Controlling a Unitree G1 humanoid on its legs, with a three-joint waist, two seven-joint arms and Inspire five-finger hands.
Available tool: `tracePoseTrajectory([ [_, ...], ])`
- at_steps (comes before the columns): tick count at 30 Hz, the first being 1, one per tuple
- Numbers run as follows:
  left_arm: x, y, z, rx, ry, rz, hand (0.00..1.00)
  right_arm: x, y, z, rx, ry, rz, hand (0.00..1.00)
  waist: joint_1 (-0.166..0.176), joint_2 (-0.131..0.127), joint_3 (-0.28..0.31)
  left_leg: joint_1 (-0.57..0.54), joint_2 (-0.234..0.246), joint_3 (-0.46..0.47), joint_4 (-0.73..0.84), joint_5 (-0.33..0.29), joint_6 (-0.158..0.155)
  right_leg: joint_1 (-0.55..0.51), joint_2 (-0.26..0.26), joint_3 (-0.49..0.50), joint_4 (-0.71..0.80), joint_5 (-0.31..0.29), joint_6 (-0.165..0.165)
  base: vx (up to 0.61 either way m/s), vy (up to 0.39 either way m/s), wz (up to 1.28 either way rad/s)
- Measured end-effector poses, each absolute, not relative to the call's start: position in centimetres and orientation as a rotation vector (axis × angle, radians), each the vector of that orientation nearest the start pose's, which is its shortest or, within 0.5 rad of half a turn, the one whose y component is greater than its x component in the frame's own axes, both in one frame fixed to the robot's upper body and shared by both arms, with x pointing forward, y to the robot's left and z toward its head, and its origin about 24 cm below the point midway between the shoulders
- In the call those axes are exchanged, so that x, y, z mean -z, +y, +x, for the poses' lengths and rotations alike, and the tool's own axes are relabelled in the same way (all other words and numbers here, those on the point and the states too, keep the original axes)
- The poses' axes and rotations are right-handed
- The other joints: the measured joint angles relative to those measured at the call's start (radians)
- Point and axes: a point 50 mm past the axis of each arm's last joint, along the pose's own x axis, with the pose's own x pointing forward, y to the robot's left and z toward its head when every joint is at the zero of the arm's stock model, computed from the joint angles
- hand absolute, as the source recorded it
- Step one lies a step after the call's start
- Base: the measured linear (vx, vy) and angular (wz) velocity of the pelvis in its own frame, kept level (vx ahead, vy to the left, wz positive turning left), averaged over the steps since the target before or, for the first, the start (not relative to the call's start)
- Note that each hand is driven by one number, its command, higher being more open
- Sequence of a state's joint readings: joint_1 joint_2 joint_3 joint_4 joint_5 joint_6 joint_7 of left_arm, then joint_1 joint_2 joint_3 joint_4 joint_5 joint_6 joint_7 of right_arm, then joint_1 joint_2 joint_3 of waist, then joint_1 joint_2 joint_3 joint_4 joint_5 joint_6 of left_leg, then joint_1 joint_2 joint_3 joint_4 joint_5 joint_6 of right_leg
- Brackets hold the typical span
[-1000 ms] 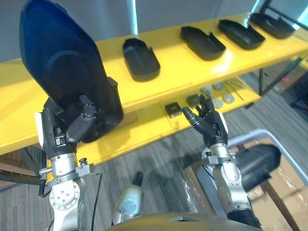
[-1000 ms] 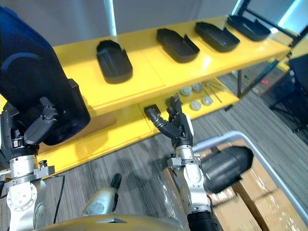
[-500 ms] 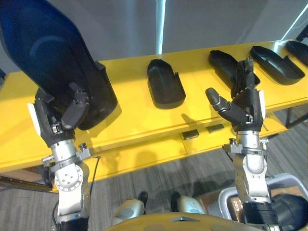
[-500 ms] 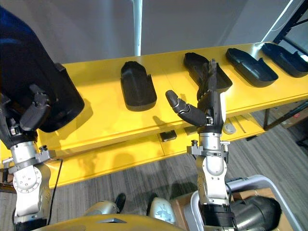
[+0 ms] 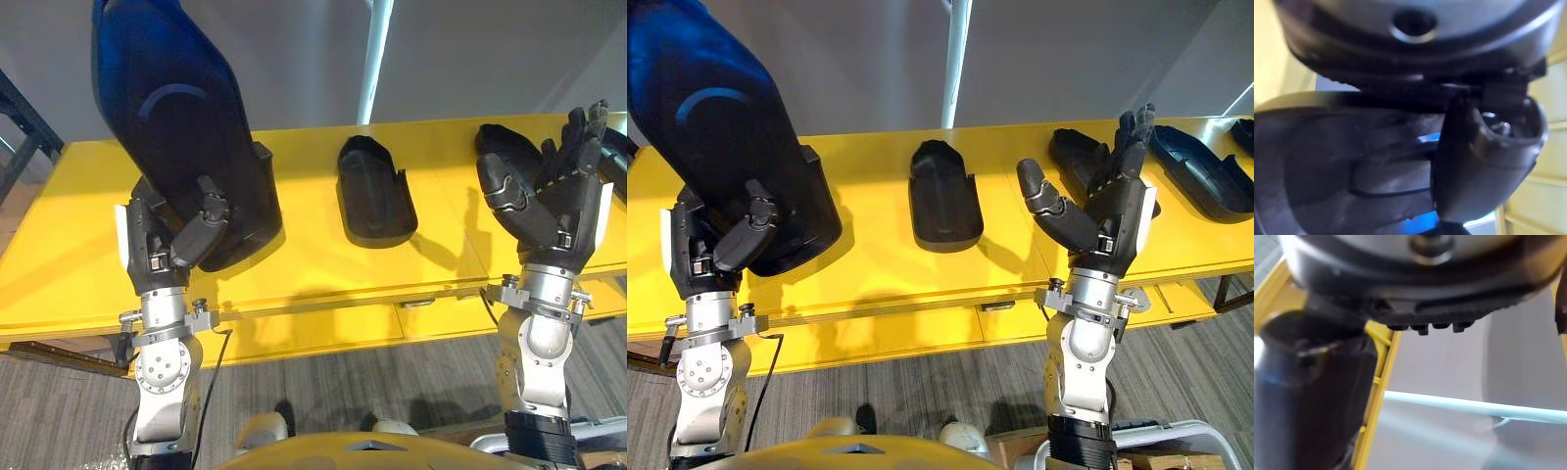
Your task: Walk over and take three plastic housings, then place them on the shelf
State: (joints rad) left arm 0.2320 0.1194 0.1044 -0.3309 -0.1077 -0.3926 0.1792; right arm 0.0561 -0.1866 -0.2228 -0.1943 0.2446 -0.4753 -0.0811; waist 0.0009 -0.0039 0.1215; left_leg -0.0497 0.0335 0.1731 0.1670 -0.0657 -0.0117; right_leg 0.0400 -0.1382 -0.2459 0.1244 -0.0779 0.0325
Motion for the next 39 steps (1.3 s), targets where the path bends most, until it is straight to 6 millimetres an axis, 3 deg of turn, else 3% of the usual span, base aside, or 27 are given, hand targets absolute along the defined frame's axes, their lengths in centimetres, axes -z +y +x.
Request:
tracePoseTrajectory([
  [1, -10.8, 21.1, 19.0, -0.304, -0.509, 0.027, 0.0, -12.8, -23.5, 21.3, 0.253, -0.664, 0.017, 1.0, 0.001, 0.003, 0.002, -0.019, -0.003, -0.008, 0.041, -0.01, -0.006, 0.005, -0.002, 0.001, -0.002, -0.011, 0.017, -0.08, 0.037, 0.11],
  [4, -10.6, 21.0, 18.9, -0.31, -0.501, 0.011, 0.0, -12.3, -23.6, 21.1, 0.258, -0.646, 0.01, 1.0, 0.005, 0.01, 0.009, -0.064, 0.01, -0.005, 0.139, -0.036, -0.032, 0.013, -0.02, -0.008, 0.01, -0.012, 0.017, -0.11, 0.063, 0.12],
  [5, -10.6, 20.7, 19.0, -0.305, -0.504, -0.001, 0.0, -12.3, -23.8, 20.9, 0.271, -0.648, 0.007, 1.0, -0.001, 0.006, 0.01, -0.084, 0.036, 0.026, 0.202, -0.075, 0.008, 0.015, -0.041, -0.027, 0.026, -0.012, 0.02, -0.14, 0.085, 0.23],
  [6, -10.7, 20.6, 19.0, -0.3, -0.508, -0.002, 0.0, -12.3, -23.9, 20.8, 0.281, -0.655, 0.011, 1.0, -0.004, 0.008, 0.009, -0.089, 0.058, 0.039, 0.228, -0.084, 0.022, 0.016, -0.053, -0.031, 0.037, -0.016, 0.022, -0.11, 0.125, 0.28],
  [8, -10.7, 20.5, 19.0, -0.282, -0.51, 0.006, 0.0, -12.6, -24.1, 20.5, 0.3, -0.684, 0.009, 1.0, -0.019, 0.003, 0.01, -0.109, 0.13, 0.038, 0.287, -0.084, 0.018, 0.014, -0.096, -0.038, 0.057, -0.021, 0.034, -0.08, 0.183, 0.24],
  [11, -10.8, 20.0, 19.1, -0.255, -0.515, 0.004, 0.0, -13.3, -24.8, 20.4, 0.31, -0.731, 0.025, 1.0, -0.031, 0.035, -0.006, -0.095, 0.19, -0.054, 0.3, -0.061, -0.03, -0.029, -0.179, -0.01, 0.128, -0.03, 0.096, -0.06, 0.37, -0.01],
  [12, -10.8, 20.0, 19.1, -0.244, -0.517, 0.007, 0.0, -13.8, -25.0, 20.6, 0.306, -0.751, 0.041, 1.0, -0.031, 0.065, -0.012, -0.052, 0.198, -0.065, 0.271, -0.051, -0.071, -0.033, -0.199, 0.009, 0.14, -0.026, 0.132, -0.05, 0.525, -0.15],
  [13, -10.9, 19.9, 19.1, -0.227, -0.524, 0.013, 0.0, -14.0, -25.2, 20.7, 0.315, -0.762, 0.037, 1.0, -0.035, 0.084, -0.017, -0.016, 0.195, -0.048, 0.228, -0.096, -0.147, -0.026, -0.21, 0.013, 0.136, -0.015, 0.159, -0.05, 0.549, -0.11],
  [14, -11.3, 20.1, 19.3, -0.193, -0.542, 0.047, 0.0, -13.5, -25.1, 20.7, 0.35, -0.748, 0.068, 1.0, -0.033, 0.054, -0.009, 0.005, 0.15, -0.011, 0.228, -0.131, -0.159, -0.011, -0.262, 0.039, 0.118, 0.01, 0.179, -0.05, 0.537, -0.07],
  [15, -11.4, 20.3, 19.3, -0.18, -0.545, 0.067, 0.0, -13.2, -25.0, 20.7, 0.356, -0.735, 0.078, 1.0, -0.032, 0.042, -0.009, 0.002, 0.134, 0.002, 0.232, -0.148, -0.145, -0.001, -0.274, 0.04, 0.095, 0.032, 0.161, -0.07, 0.47, -0.16],
  [16, -12.0, 21.0, 19.3, -0.154, -0.56, 0.127, 0.0, -12.7, -24.2, 21.0, 0.341, -0.712, 0.104, 1.0, -0.023, 0.007, -0.005, -0.021, 0.111, 0.018, 0.261, -0.177, -0.113, 0.002, -0.293, 0.037, 0.042, 0.099, 0.115, -0.1, 0.503, -0.21],
  [18, -12.4, 21.6, 19.3, -0.139, -0.564, 0.169, 0.0, -12.5, -23.5, 21.2, 0.31, -0.697, 0.097, 1.0, -0.014, 0.002, 0.001, -0.035, 0.117, 0.041, 0.261, -0.18, -0.092, -0.023, -0.287, 0.0, 0.028, 0.202, 0.108, -0.1, 0.343, -0.23],
  [20, -12.9, 22.0, 19.7, -0.14, -0.57, 0.171, 0.0, -12.6, -22.8, 21.5, 0.265, -0.696, 0.077, 1.0, -0.01, -0.003, -0.002, -0.022, 0.12, 0.053, 0.188, -0.137, -0.065, -0.037, -0.216, -0.03, 0.048, 0.162, 0.105, 0.0, 0.165, -0.18],
  [22, -13.3, 21.9, 20.2, -0.134, -0.586, 0.135, 0.0, -12.8, -22.6, 21.5, 0.256, -0.703, 0.049, 1.0, -0.013, -0.006, -0.004, -0.024, 0.111, 0.053, 0.136, -0.092, -0.067, -0.023, -0.15, -0.028, -0.008, 0.139, 0.101, 0.09, 0.056, 0.02],
  [24, -13.3, 21.6, 20.7, -0.126, -0.57, 0.122, 0.0, -12.7, -22.4, 21.6, 0.24, -0.691, 0.031, 1.0, -0.03, -0.019, -0.013, -0.05, 0.085, 0.048, 0.124, -0.075, -0.066, 0.0, -0.141, -0.058, -0.09, 0.147, 0.101, 0.08, 0.035, 0.19],
  [30, -10.6, 19.2, 21.3, -0.022, -0.395, 0.059, 0.0, -11.6, -23.3, 21.7, 0.271, -0.565, -0.002, 1.0, -0.035, 0.024, -0.013, -0.025, 0.11, 0.033, 0.055, -0.034, -0.096, 0.013, -0.105, -0.052, -0.109, 0.146, 0.102, 0.01, -0.048, 0.07],
  [33, -10.1, 19.3, 21.4, -0.015, -0.343, 0.026, 0.0, -11.3, -23.4, 21.5, 0.276, -0.553, -0.001, 1.0, -0.045, 0.025, -0.013, 0.007, 0.122, 0.054, -0.01, -0.006, -0.108, 0.012, -0.088, -0.039, -0.111, 0.134, 0.089, -0.04, -0.073, -0.17],
  [39, -8.1, 19.2, 22.1, 0.01, -0.173, -0.075, 0.0, -10.3, -23.5, 20.4, 0.272, -0.498, -0.016, 1.0, -0.065, 0.027, -0.014, 0.061, 0.129, 0.098, -0.105, 0.046, -0.121, -0.006, -0.072, -0.001, -0.11, 0.126, 0.096, -0.04, -0.043, -0.18],
])
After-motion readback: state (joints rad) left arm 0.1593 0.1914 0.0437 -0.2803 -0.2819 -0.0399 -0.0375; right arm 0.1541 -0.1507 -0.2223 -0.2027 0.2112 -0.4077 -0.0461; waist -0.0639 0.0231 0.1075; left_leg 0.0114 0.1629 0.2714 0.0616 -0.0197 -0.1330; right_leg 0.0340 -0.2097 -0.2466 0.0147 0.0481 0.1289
